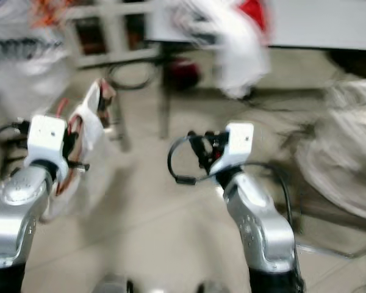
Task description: Hang hanger
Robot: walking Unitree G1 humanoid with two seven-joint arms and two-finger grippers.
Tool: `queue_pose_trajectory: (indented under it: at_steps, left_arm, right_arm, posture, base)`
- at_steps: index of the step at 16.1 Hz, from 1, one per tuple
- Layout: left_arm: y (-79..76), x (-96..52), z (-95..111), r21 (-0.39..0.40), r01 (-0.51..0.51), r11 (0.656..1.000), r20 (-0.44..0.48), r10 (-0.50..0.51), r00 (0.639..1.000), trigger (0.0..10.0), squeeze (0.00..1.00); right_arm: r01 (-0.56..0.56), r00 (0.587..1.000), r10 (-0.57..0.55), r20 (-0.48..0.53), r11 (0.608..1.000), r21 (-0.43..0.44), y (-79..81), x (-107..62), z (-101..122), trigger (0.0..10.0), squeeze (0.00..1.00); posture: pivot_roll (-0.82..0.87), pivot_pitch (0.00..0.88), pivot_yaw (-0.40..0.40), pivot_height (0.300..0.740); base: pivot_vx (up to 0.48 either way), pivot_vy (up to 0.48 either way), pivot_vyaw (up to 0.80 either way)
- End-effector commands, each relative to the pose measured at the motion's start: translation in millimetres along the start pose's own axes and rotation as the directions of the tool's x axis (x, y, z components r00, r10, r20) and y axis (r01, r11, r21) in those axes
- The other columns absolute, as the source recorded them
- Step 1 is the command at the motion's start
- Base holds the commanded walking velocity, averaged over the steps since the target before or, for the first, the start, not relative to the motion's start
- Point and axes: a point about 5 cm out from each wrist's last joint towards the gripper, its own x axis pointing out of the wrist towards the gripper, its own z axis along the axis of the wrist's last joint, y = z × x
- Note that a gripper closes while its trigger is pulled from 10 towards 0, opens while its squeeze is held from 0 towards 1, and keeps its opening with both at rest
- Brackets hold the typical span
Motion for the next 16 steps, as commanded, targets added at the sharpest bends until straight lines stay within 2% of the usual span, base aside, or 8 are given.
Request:
queue_pose_trajectory:
  at_steps: [1,2,4,6,10,12,16]
  left_arm:
    - [-8.8,1.2,11,-0.022,0.045,0.999,0.071,-0.043,0.997,10.0,0.0]
    - [-11.6,2.0,10,-0.071,0.053,0.996,0.092,-0.047,0.995,10.0,0.0]
    - [-12.4,1.9,6,-0.114,0.049,0.992,0.079,-0.04,0.996,10.0,0.0]
    - [-14.7,-4.2,9,-0.178,0.04,0.983,0.113,-0.02,0.993,10.0,0.0]
    - [-13.5,-7.8,14,-0.149,0.034,0.988,0.143,-0.012,0.99,10.0,0.0]
    - [-5.9,-9.6,20,-0.116,-0.004,0.993,0.156,0.023,0.988,10.0,0.0]
    - [7.9,-7.4,28,-0.102,-0.052,0.993,0.14,0.066,0.988,10.0,0.0]
  right_arm:
    - [0.037,0.999,-0.036,0.022,0.999,-0.02,-5.9,-5.1,4,10.0,0.0]
    - [0.055,0.998,-0.054,0.031,0.997,-0.047,-6.3,-6.2,7,10.0,0.0]
    - [0.062,0.997,-0.059,0.04,0.996,-0.062,-6.8,-7.5,11,10.0,0.0]
    - [0.05,0.998,-0.047,0.043,0.996,-0.077,-8.1,-7.9,16,10.0,0.0]
    - [-0.013,0.999,0.016,0.034,0.997,-0.076,-3.8,-2.0,19,10.0,0.0]
    - [-0.035,0.999,0.036,0.024,0.997,-0.065,0.9,5.4,18,10.0,0.0]
    - [-0.064,0.998,0.064,0.006,0.996,-0.058,3.0,11.2,17,10.0,0.0]
  posture:
    - [0.02,0.09,0.017,0.74]
    - [0.01,0.089,0.016,0.74]
    - [0.01,0.09,0.015,0.74]
    - [0.02,0.084,-0.019,0.74]
    - [0.03,0.079,-0.051,0.74]
    - [0.06,0.077,-0.069,0.74]
    - [0.07,0.075,-0.066,0.74]
  base:
    - [0.0,0.48,0.0]
    - [0.0,0.48,0.0]
    - [0.0,0.0,0.0]
    - [0.0,0.0,0.0]
    - [0.0,0.0,0.0]
    - [0.336,0.0,0.54]
    - [0.412,0.0,0.63]
